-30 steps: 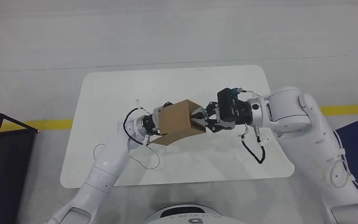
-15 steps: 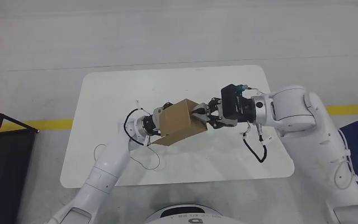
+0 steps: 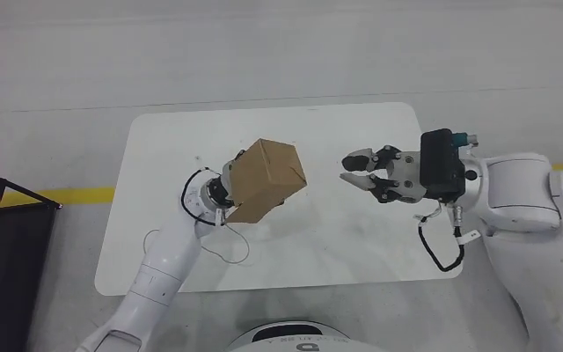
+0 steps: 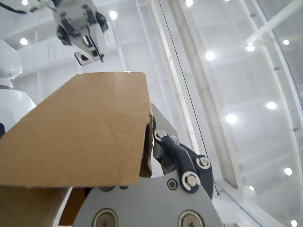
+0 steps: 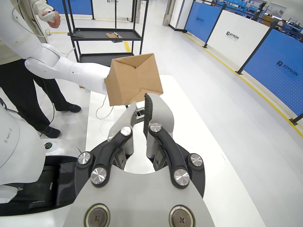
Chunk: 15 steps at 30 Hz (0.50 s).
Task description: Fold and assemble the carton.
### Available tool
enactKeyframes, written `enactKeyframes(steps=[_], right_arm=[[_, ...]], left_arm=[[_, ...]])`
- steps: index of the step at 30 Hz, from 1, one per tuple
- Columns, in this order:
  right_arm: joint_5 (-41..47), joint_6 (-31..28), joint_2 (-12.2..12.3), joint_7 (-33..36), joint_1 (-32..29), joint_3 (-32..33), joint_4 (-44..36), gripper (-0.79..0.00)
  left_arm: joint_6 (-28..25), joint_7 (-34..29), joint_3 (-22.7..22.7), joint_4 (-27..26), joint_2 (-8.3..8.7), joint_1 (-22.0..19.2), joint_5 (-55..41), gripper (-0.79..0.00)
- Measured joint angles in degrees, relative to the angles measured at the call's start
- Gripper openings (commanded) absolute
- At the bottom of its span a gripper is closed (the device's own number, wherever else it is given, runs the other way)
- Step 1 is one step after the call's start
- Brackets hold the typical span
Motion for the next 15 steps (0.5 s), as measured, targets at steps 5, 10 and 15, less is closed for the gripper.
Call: enactKeyframes(steps=[5, 10, 15], right_arm=[[-0.38, -0.58, 0.03, -3.72, -4.22, 2.87, -1.51, -0.172], [-2.11, -1.14, -0.04, -6.71, -8.05, 5.12, -2.26, -0.203], [-2.11, -2.26, 0.03, -9.28, -12.22, 9.95, -0.86, -0.225]], left_arm=[[-3.86, -4.16, 1.23, -1.1, -1.01, -1.28, -7.36, -0.785], [-3.57, -0.54, 2.57, 0.41, -0.48, -4.57, 5.75, -0.785], [0.32, 19.37, 0.86, -4.33, 3.38, -11.76, 39.14, -0.785]])
